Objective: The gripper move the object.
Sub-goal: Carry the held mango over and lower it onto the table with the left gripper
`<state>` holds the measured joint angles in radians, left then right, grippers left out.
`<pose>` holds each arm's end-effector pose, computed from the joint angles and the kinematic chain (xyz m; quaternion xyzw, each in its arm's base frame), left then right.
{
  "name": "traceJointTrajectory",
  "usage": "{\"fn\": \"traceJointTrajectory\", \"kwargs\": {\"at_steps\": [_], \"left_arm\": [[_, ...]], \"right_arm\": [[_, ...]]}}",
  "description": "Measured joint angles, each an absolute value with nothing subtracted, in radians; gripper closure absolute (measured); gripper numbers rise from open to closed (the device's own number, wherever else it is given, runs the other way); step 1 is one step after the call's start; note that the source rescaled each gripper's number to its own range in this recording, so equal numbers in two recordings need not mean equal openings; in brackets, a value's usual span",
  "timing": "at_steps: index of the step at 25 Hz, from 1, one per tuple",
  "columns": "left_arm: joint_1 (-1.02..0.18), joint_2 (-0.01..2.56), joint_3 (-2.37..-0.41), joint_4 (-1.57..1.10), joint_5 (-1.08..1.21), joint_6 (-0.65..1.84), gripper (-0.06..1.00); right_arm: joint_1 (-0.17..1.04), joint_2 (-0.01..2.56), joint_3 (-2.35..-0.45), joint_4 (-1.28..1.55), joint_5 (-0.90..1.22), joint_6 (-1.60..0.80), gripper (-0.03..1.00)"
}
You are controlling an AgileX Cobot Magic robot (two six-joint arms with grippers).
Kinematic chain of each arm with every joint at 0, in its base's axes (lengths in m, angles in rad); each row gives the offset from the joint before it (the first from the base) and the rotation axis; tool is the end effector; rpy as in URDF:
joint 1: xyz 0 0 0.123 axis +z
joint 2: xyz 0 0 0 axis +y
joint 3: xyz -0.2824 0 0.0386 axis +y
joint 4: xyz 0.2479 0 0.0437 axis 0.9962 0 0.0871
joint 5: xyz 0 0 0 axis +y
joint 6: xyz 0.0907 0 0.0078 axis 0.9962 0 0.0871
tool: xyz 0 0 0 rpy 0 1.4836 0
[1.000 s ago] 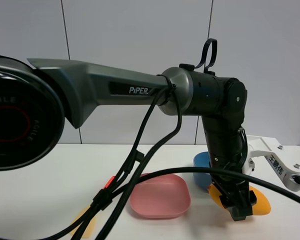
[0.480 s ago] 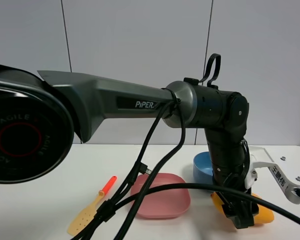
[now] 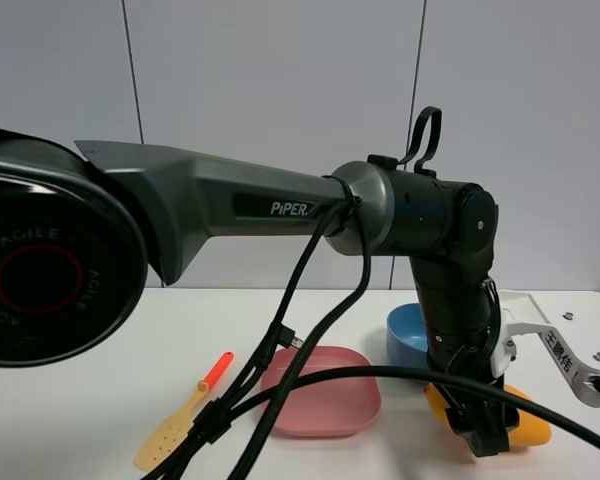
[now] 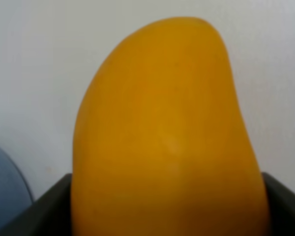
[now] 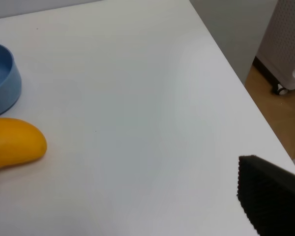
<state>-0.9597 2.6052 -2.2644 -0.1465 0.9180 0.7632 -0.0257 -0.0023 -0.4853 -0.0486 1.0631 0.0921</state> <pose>0.3047 -0.4534 0.1093 0.7209 0.6610 -0.0849 0.1903 -0.0038 -0.0038 0.2730 0.0513 0.8553 -0.0072 0.5156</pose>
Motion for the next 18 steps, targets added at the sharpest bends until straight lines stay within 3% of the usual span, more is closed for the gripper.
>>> {"fn": "traceJointTrajectory", "kwargs": {"at_steps": [7, 9, 14, 18], "left_arm": [[-0.960, 2.605, -2.264, -0.146, 0.918, 0.763, 0.90], [-0.960, 2.605, -2.264, -0.140, 0.918, 0.763, 0.83], [-0.960, 2.598, -2.264, -0.093, 0.921, 0.720, 0.54], [-0.960, 2.560, -2.264, -0.058, 0.963, 0.680, 0.49]], "right_arm": [[-0.026, -0.002, -0.485, -0.049, 1.063, 0.092, -0.03], [-0.026, -0.002, -0.485, -0.049, 1.063, 0.092, -0.03], [-0.026, -0.002, -0.485, -0.049, 1.063, 0.092, -0.03], [-0.026, -0.002, -0.485, -0.049, 1.063, 0.092, -0.03]]}}
